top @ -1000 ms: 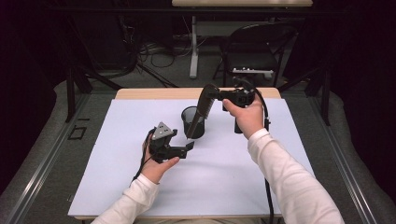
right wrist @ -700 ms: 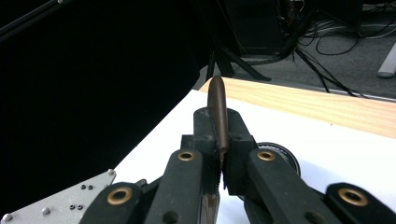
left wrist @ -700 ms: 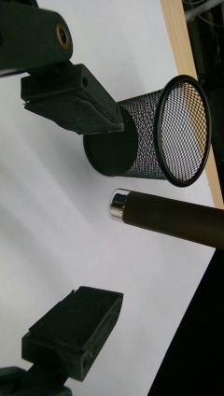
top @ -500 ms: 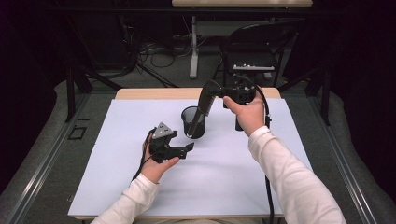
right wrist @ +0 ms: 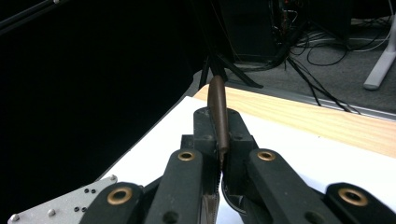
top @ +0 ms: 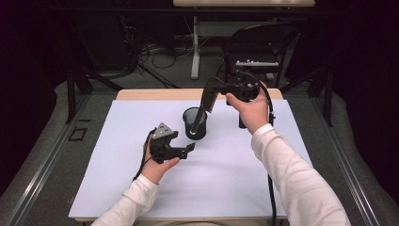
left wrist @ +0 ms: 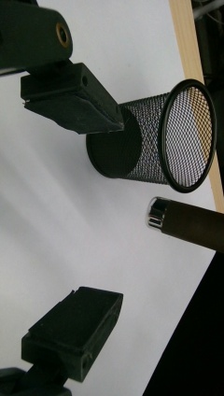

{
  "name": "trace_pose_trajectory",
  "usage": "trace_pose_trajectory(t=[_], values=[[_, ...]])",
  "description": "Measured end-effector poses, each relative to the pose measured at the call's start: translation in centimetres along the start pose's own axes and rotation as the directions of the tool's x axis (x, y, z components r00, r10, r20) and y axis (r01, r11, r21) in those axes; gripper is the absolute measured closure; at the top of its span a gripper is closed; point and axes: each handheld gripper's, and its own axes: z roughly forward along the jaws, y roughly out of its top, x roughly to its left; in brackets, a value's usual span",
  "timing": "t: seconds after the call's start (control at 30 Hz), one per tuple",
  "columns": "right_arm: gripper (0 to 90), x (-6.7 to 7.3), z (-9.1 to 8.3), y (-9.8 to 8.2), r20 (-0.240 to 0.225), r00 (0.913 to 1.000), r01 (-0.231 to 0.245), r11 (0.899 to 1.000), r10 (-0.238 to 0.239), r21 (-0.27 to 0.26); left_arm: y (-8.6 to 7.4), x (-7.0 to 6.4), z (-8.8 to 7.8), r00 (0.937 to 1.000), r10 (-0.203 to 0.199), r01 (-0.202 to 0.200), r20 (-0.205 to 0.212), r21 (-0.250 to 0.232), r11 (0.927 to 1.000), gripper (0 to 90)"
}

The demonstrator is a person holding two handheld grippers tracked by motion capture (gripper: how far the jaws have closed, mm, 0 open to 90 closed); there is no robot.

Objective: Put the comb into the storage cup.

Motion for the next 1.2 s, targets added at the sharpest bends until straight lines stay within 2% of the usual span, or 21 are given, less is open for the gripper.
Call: trace_pose_trajectory(t=[0.13,0.23,0.37,0.57,0.9,1.03,1.2], values=[[87.0,0.1,-0.2,0.4,0.010,0.9999,0.011,1.000,-0.011,-0.005,0.0,0.1,0.1,0.9999,-0.011,0.011,-0.001,0.011,0.9999,12.7],[87.1,0.1,-0.4,0.7,0.020,0.9997,0.017,1.000,-0.017,-0.008,0.0,0.2,0.1,0.9995,-0.026,0.026,0.018,0.020,0.9995,11.7],[87.0,0.1,-0.7,1.2,0.030,0.9993,0.023,1.000,-0.022,-0.014,0.0,0.3,0.0,0.9999,-0.005,0.005,0.014,0.037,0.9993,10.4],[87.0,0.2,-1.0,1.9,0.046,0.9984,0.035,0.999,-0.034,-0.022,0.1,0.6,-0.2,0.9998,-0.019,0.018,0.008,0.031,0.9993,10.4],[87.0,0.1,-0.3,2.8,0.075,0.9960,0.051,0.998,-0.049,-0.031,0.2,0.9,-0.5,0.9995,-0.026,0.026,0.016,0.019,0.9995,5.9],[87.0,0.2,0.0,3.0,0.086,0.9948,0.058,0.998,-0.055,-0.034,0.2,1.1,-0.5,0.9993,-0.030,0.030,0.024,0.014,0.9995,0.4],[87.1,0.1,0.3,3.2,0.100,0.9937,0.055,0.998,-0.051,-0.037,0.2,1.2,-0.6,0.9996,-0.023,0.022,0.017,0.023,0.9995,0.4]])
